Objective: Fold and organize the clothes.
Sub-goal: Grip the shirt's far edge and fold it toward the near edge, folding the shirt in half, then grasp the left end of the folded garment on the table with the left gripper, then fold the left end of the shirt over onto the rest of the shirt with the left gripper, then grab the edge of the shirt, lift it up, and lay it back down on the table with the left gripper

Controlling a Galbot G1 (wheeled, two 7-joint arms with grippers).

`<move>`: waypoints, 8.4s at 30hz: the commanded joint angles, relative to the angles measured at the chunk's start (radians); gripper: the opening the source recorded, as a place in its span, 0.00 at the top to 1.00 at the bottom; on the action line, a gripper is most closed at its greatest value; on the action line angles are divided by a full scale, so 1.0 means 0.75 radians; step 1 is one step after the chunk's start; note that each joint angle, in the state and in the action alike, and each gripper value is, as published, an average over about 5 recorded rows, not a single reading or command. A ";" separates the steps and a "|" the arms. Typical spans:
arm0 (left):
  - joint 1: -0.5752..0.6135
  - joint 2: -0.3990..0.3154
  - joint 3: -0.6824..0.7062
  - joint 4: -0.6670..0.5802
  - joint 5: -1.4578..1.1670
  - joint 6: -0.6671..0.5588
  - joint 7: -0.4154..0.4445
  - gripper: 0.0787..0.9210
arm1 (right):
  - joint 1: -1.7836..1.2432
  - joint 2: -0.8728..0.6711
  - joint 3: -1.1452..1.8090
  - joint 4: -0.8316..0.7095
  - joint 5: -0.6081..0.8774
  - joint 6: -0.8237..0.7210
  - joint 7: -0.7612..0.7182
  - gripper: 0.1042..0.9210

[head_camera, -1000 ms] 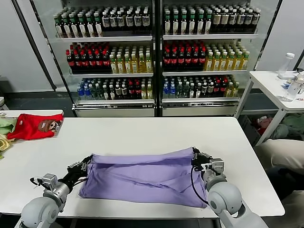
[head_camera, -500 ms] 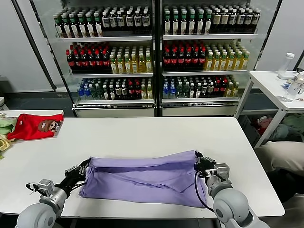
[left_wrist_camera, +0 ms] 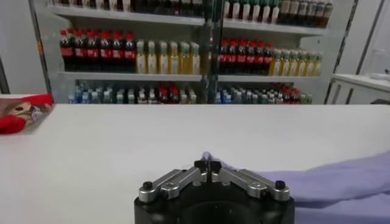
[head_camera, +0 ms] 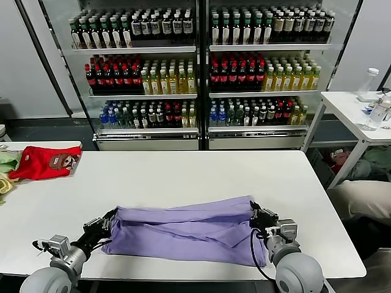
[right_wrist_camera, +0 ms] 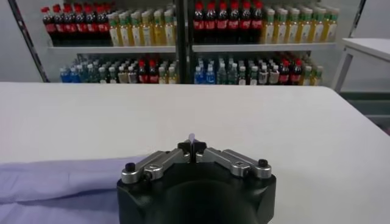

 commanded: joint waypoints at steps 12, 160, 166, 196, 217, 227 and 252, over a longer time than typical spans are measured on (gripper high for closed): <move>-0.050 0.014 0.025 0.080 0.048 0.046 -0.036 1.00 | -0.071 0.005 0.009 0.033 -0.023 -0.001 -0.020 0.99; 0.014 -0.332 -0.002 -0.035 0.251 0.266 -0.262 0.12 | -0.290 0.061 0.018 0.225 -0.280 -0.063 -0.085 0.12; 0.020 -0.347 0.034 -0.072 0.134 0.283 -0.336 0.12 | -0.285 0.071 0.003 0.215 -0.296 -0.064 -0.085 0.12; 0.015 -0.353 -0.144 -0.245 0.031 0.350 -0.325 0.94 | -0.315 0.070 0.027 0.242 -0.316 -0.066 -0.086 0.12; 0.144 0.145 -0.668 -0.283 0.063 0.394 -0.013 0.97 | -0.297 0.066 0.017 0.219 -0.311 -0.058 -0.100 0.12; 0.000 -0.398 0.465 -0.674 0.176 0.394 -0.179 0.97 | -0.335 0.072 0.049 0.231 -0.318 -0.060 -0.098 0.12; -0.262 -0.286 0.110 -0.387 0.244 0.042 -0.267 0.44 | -0.247 0.047 0.062 0.195 -0.303 -0.065 -0.119 0.12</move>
